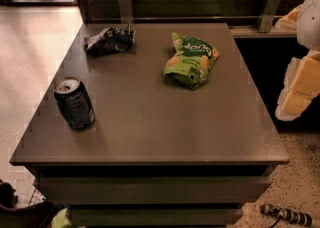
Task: Pick blue chip bag
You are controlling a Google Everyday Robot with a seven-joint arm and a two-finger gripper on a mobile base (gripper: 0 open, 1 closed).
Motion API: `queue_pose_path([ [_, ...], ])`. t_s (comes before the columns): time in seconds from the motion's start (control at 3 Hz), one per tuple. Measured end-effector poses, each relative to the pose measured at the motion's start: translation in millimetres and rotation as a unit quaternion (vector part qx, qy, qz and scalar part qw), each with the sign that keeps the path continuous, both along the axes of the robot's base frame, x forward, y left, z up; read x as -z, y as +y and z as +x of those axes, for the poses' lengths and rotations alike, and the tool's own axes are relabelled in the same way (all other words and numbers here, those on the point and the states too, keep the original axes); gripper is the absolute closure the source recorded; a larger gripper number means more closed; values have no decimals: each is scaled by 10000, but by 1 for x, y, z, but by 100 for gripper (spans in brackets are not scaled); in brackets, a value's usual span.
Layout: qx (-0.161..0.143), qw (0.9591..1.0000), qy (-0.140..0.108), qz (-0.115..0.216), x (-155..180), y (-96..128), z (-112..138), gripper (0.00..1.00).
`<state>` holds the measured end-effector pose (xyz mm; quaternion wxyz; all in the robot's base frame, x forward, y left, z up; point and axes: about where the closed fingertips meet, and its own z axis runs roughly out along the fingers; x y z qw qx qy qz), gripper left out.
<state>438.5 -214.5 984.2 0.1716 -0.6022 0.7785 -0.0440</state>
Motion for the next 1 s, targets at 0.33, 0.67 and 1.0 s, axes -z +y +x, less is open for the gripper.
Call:
queue_pose_path([
  [0.33,0,10000,-1,0,0,0,0,0],
  [0.67,-63,9992,-380,77,-18,13,30,0],
  [1.0,-331,9933,-1032,412,-51,55,95,0],
])
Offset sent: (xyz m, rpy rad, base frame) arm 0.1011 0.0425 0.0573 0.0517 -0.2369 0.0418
